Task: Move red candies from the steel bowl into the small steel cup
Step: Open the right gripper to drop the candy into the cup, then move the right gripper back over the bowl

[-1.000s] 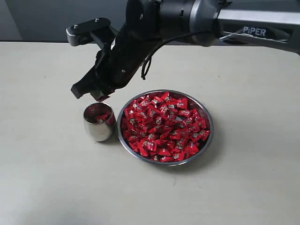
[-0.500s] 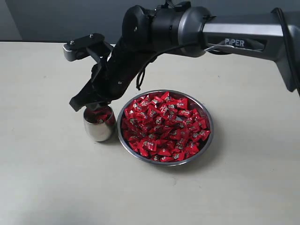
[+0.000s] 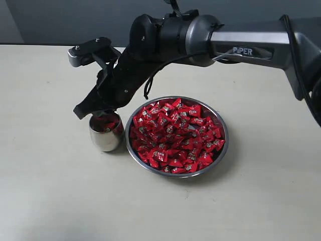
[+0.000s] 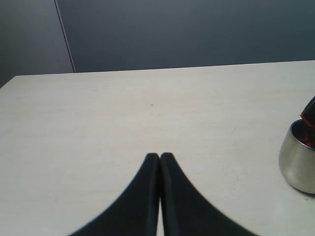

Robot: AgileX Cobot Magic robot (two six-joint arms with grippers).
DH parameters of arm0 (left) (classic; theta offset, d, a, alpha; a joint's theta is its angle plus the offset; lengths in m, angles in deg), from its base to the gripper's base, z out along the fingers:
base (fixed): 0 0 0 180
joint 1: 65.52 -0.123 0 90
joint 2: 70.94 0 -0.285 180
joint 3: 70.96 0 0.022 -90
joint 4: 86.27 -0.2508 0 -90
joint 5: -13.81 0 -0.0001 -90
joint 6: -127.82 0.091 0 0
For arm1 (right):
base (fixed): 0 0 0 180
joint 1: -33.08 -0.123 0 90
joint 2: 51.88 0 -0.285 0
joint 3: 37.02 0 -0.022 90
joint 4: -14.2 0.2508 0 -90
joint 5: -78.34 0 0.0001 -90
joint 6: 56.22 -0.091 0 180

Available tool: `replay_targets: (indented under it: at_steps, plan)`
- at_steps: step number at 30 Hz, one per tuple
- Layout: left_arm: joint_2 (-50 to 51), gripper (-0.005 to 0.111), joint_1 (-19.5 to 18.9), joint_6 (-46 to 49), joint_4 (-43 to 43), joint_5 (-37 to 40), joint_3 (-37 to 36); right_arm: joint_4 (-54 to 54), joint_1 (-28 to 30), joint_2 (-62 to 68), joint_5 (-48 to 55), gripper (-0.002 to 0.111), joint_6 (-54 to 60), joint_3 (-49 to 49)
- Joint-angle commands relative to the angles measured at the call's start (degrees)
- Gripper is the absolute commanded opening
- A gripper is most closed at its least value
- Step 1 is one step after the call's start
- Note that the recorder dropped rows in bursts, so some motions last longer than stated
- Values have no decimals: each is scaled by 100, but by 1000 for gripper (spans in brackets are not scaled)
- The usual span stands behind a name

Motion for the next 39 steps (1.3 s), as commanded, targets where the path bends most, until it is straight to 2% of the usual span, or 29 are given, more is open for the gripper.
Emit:
replay_targets:
  at_steps: [1,2,9,10,11,12,17,23,29,33,36,38,39]
  plan:
    - [-26,0,-3,-9,16,-11,-22,-8,10,-8,-66,40,85,-25]
    - [-26,0,-3,-9,16,-11,-22,-8,10,-8,-76,43,85,-25]
    - [-26,0,-3,-9,16,-11,-22,-88,20,-44,-135,33,85,-25]
    - [-26,0,-3,-9,16,-11,-22,-123,20,-72,-135,25,8,-25]
    - [-26,0,-3,-9,16,-11,-22,-261,20,-116,-110,9,-128,-25]
    - [-26,0,-3,-9,16,-11,-22,-370,20,-149,-72,0,-227,-25]
    - [-26,0,-3,-9,16,-11,-22,-643,20,-406,-88,0,-434,58]
    - [-26,0,-3,-9,16,-11,-22,-1369,93,-918,-536,-1,-996,680]
    - [-26,0,-3,-9,16,-11,-22,-1347,593,-1413,-513,-1,-1030,1553]
    - [-26,0,-3,-9,16,-11,-22,-1347,986,-2004,-992,-1,-946,2548]
    - [-26,0,-3,-9,16,-11,-22,-1152,1151,-2300,-1189,-1,-570,3126]
    - [-26,0,-3,-9,16,-11,-22,-472,1106,-2265,-1072,-1,348,3130]
    - [-26,0,-3,-9,16,-11,-22,238,1048,-2207,-985,-1,1014,3130]
